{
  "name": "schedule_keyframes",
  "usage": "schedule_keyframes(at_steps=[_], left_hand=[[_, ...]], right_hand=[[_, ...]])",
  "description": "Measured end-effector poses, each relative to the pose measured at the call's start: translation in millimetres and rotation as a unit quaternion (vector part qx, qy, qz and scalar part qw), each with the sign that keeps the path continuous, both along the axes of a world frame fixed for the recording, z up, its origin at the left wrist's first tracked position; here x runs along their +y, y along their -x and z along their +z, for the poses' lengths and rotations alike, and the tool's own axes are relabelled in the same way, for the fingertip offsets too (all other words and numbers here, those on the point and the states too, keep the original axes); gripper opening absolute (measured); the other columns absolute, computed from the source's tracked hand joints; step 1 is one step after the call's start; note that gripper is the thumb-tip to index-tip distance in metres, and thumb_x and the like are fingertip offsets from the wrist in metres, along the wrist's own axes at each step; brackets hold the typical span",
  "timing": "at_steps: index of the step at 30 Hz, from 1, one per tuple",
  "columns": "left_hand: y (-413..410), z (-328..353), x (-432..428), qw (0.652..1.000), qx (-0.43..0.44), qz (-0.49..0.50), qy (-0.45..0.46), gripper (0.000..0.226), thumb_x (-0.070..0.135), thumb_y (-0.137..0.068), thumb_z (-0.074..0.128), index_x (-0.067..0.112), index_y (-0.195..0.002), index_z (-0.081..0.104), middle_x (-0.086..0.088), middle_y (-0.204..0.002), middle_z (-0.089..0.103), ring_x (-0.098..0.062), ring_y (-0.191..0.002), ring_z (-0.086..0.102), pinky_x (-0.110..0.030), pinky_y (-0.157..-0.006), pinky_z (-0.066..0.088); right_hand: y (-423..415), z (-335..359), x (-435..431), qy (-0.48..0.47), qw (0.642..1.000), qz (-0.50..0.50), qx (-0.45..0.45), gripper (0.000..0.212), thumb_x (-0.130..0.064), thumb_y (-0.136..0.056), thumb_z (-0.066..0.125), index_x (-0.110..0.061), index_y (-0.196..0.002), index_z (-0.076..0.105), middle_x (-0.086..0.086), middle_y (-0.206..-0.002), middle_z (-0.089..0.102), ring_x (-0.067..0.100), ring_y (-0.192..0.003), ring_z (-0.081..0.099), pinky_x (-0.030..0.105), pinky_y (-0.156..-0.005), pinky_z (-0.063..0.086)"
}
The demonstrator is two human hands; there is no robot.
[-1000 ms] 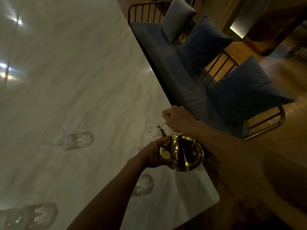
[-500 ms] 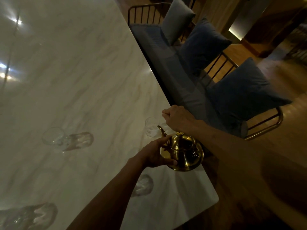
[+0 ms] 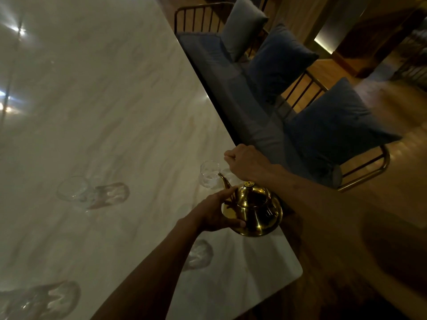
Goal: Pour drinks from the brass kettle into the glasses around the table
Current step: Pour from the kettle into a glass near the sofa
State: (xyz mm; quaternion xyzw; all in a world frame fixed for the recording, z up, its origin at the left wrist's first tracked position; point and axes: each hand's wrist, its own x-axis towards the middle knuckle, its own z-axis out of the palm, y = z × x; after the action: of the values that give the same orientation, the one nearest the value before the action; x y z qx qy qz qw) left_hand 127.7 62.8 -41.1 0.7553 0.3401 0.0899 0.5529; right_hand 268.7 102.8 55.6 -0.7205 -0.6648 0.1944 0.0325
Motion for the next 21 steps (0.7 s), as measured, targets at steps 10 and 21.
schedule_keyframes(at_steps=[10, 21], left_hand=[[-1, 3, -4, 1.0, 0.003, 0.001, -0.007, 0.092, 0.036, -0.074, 0.082, 0.043, -0.146, 0.025, 0.005, -0.144, 0.048, -0.013, -0.128, 0.046, -0.036, -0.104, 0.038], [-4, -4, -9, 0.998, -0.013, 0.009, -0.053, 0.088, 0.038, -0.071, 0.082, 0.046, -0.143, 0.033, 0.011, -0.139, 0.051, -0.011, -0.121, 0.051, -0.041, -0.1, 0.046]], right_hand=[[1, 3, -5, 0.007, 1.0, 0.001, -0.017, 0.039, -0.024, -0.102, 0.043, -0.022, -0.062, 0.041, -0.005, -0.068, 0.047, 0.01, -0.062, 0.052, 0.02, -0.054, 0.037], [1, 13, -26, -0.032, 0.999, -0.038, 0.021, 0.03, -0.025, -0.101, 0.044, -0.018, -0.075, 0.058, 0.001, -0.075, 0.059, 0.012, -0.066, 0.058, 0.031, -0.062, 0.048]])
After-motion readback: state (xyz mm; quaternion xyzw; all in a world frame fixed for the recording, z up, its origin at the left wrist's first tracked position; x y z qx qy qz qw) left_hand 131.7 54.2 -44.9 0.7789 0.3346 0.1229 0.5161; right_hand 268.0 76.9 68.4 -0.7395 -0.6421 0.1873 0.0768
